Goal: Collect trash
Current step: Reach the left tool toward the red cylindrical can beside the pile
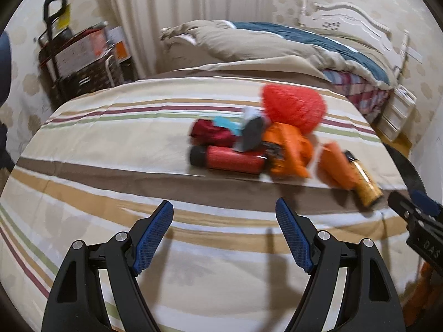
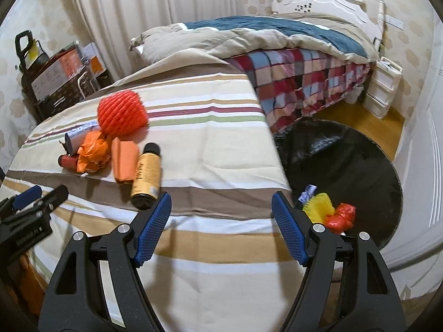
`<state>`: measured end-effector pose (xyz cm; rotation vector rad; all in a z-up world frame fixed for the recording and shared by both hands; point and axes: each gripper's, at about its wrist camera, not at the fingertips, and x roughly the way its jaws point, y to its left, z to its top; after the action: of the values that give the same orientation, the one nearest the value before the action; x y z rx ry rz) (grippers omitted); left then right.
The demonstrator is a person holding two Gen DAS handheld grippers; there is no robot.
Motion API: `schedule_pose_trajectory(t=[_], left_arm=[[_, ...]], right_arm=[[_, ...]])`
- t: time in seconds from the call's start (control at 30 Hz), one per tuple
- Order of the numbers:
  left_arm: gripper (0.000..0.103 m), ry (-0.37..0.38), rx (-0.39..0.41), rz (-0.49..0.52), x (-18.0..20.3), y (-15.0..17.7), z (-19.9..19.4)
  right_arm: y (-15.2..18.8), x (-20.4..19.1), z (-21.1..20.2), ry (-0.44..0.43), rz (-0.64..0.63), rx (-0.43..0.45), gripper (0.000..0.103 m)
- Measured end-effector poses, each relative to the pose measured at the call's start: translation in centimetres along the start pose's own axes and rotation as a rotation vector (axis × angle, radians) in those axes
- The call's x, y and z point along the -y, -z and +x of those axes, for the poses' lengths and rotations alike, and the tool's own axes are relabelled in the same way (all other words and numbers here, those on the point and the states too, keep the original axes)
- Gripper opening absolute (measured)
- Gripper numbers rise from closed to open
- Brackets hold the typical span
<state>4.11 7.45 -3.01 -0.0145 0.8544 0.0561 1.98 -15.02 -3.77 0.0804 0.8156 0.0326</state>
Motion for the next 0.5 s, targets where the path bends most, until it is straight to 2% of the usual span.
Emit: schedule_pose_trajectory(t=[0.27, 0.5], left_arm=[[0.076, -0.063, -0.001, -0.095, -4.0, -1.5, 0.9], [0.076, -0.062, 0.016, -0.11, -4.9, -4.1, 2.2]], right_arm=[[-0.2, -1.0, 0.6, -0.006, -0.022, -0.015, 0.073], [-0.3, -1.4, 1.0, -0.003, -0.027, -0.028, 0.073]])
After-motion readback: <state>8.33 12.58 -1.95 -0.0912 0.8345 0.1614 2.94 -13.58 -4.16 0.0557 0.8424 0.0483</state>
